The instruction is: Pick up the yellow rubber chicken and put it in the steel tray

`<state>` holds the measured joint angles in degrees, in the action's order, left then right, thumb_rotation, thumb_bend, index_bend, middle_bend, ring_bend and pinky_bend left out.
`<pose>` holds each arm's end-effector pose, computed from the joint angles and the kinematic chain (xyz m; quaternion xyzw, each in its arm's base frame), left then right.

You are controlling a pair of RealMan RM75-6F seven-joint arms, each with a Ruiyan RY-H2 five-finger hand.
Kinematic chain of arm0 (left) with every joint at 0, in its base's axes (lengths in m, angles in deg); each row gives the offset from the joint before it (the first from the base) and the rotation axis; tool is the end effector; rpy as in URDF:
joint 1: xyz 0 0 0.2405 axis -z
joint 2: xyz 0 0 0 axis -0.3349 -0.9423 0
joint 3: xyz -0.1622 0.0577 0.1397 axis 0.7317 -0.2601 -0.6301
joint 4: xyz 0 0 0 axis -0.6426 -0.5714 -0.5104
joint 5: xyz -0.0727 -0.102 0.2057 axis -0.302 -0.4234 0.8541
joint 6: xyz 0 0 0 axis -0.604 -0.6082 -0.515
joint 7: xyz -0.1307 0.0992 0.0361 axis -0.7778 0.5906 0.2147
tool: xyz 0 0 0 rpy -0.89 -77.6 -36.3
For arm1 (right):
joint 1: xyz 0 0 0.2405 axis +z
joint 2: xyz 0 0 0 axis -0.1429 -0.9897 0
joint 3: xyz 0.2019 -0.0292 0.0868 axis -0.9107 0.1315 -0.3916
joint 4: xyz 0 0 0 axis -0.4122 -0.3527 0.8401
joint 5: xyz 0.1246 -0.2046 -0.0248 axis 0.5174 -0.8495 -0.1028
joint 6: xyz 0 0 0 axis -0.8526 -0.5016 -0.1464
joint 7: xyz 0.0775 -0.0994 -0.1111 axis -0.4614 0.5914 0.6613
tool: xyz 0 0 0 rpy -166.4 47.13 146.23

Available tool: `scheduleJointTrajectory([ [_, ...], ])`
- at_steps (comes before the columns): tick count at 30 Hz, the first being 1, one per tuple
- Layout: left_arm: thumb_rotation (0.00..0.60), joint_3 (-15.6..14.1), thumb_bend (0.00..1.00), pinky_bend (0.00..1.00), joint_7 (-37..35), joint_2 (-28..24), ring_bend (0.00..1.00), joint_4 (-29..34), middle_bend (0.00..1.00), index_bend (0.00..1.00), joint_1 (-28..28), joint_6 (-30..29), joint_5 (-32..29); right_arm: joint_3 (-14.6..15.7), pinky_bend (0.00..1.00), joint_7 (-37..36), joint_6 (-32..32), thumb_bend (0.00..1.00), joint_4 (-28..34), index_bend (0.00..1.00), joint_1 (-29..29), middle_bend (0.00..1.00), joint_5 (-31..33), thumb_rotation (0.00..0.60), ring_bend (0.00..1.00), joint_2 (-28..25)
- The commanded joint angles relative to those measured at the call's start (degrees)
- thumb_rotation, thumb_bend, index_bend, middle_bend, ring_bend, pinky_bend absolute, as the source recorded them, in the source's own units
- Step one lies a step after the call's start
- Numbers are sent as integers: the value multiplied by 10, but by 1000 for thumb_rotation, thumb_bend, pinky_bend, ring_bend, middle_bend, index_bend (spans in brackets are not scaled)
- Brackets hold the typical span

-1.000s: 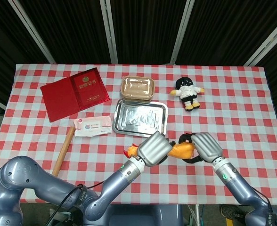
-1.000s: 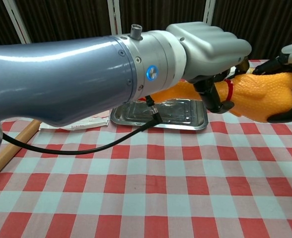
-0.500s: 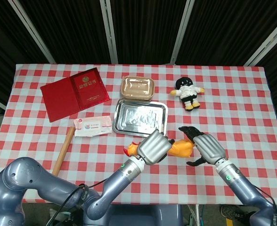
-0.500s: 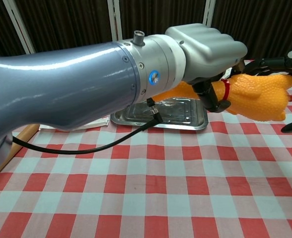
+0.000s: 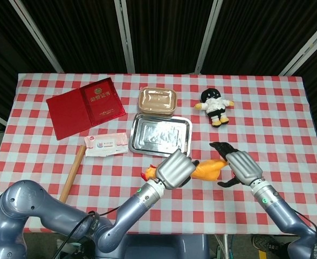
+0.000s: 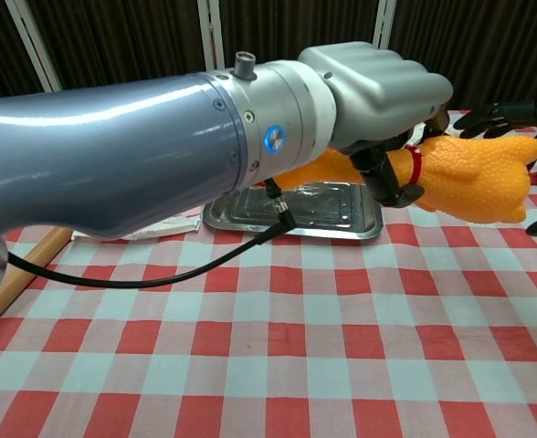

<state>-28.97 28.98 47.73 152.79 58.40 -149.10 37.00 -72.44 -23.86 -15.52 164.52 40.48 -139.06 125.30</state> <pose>0.1161 0.2518 -0.0895 -0.8480 -0.1181 -0.3819 0.3479 -0.1684 -0.2999 0.0455 0.7184 -0.4684 0.3540 0.3731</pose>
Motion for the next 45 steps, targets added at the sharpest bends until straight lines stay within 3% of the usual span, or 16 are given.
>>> scheduleJointTrajectory([
  [1, 600, 0, 669, 621, 1, -3, 546, 4, 615, 543, -2, 0, -1, -1, 340, -3, -2, 134, -2, 449, 0, 312, -1, 600, 298, 2],
  [5, 600, -1, 669, 622, 3, -4, 546, 7, 616, 544, -3, 1, -3, -4, 565, -10, -12, 248, -6, 802, -4, 573, -4, 600, 582, 6],
  [9, 600, 0, 669, 621, 2, -6, 546, 10, 616, 544, -4, 1, -3, -4, 738, -10, -13, 301, -12, 987, -3, 754, -3, 600, 769, 9],
  [16, 600, -2, 669, 622, 4, -6, 546, 11, 616, 544, -6, 3, -3, -7, 891, -4, -19, 457, -20, 1000, -2, 930, -1, 600, 953, 19],
  [25, 600, -2, 669, 621, 5, -3, 546, 7, 616, 544, -6, 5, -3, -9, 906, 4, -23, 475, -23, 1000, 0, 946, 5, 600, 971, 29],
  [27, 600, -1, 669, 622, 5, -3, 546, 6, 615, 544, -6, 5, -3, -9, 875, 5, -26, 475, -24, 989, -1, 924, 5, 600, 918, 31],
  [29, 600, 0, 669, 622, 6, -3, 546, 6, 615, 544, -6, 4, -3, -7, 768, 6, -28, 475, -23, 848, -3, 808, 4, 600, 765, 31],
  [33, 600, 0, 669, 621, 8, -3, 546, 4, 615, 543, -7, 2, -2, -1, 472, 7, -26, 456, -17, 344, -6, 403, -1, 600, 374, 23],
  [36, 600, -1, 669, 621, 14, -2, 546, 1, 615, 543, -5, -1, 0, 4, 271, 5, -17, 348, -10, 49, -6, 138, -6, 600, 136, 11],
  [39, 600, 1, 669, 621, 17, 1, 546, -1, 616, 543, -4, -3, 0, 9, 175, 1, -1, 248, 0, 0, -2, 16, -8, 600, 20, -5],
  [45, 600, 2, 669, 621, 22, 6, 546, -7, 616, 544, -2, -4, 1, 12, 149, -7, 17, 193, 9, 0, 2, 0, -9, 600, 0, -23],
])
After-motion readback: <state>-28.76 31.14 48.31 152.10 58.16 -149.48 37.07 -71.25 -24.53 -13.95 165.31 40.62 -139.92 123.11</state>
